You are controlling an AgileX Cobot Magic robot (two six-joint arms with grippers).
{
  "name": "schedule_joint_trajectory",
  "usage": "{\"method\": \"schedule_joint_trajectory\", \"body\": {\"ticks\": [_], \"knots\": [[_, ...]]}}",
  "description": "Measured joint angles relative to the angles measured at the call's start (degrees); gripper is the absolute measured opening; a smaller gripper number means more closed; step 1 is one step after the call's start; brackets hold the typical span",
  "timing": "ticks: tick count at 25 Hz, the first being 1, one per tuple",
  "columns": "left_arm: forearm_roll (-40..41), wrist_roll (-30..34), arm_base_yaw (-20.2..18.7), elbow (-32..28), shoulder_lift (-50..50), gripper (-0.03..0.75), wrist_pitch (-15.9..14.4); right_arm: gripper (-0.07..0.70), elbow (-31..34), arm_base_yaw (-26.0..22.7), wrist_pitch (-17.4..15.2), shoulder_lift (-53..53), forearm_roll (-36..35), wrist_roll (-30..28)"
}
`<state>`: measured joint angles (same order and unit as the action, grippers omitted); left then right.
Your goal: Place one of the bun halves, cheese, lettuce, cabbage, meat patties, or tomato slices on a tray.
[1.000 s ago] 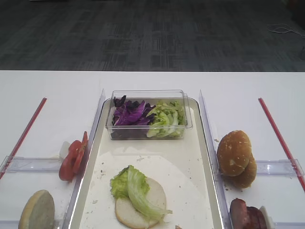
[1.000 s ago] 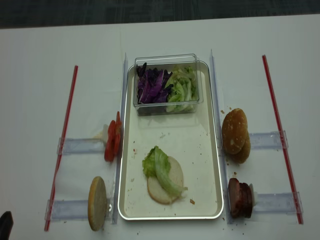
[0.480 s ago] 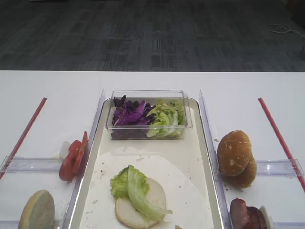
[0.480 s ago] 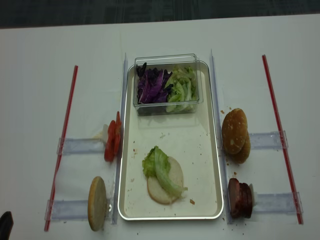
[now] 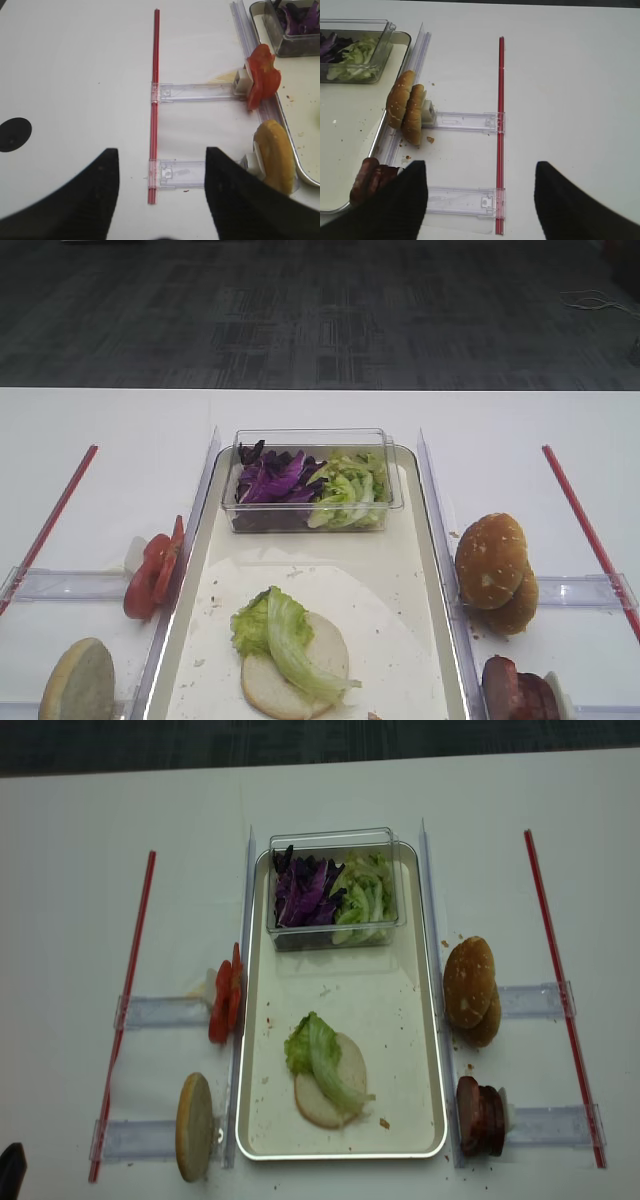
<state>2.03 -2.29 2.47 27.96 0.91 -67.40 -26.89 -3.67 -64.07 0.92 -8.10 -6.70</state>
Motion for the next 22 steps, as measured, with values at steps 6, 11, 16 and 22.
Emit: {"method": "schedule_joint_trajectory", "body": {"ticks": [6, 11, 16, 22], "knots": [[0.00, -0.09, 0.00, 0.00, 0.00, 0.392, 0.00, 0.468, 0.00, 0.00, 0.00, 0.00, 0.00, 0.00], [0.00, -0.09, 0.00, 0.00, 0.00, 0.392, 0.00, 0.468, 0.00, 0.00, 0.00, 0.00, 0.00, 0.00], [0.00, -0.09, 0.00, 0.00, 0.00, 0.392, 0.00, 0.468, 0.00, 0.00, 0.00, 0.00, 0.00, 0.00], [0.00, -0.09, 0.00, 0.00, 0.00, 0.392, 0.00, 0.468, 0.00, 0.00, 0.00, 0.00, 0.00, 0.00]]}}
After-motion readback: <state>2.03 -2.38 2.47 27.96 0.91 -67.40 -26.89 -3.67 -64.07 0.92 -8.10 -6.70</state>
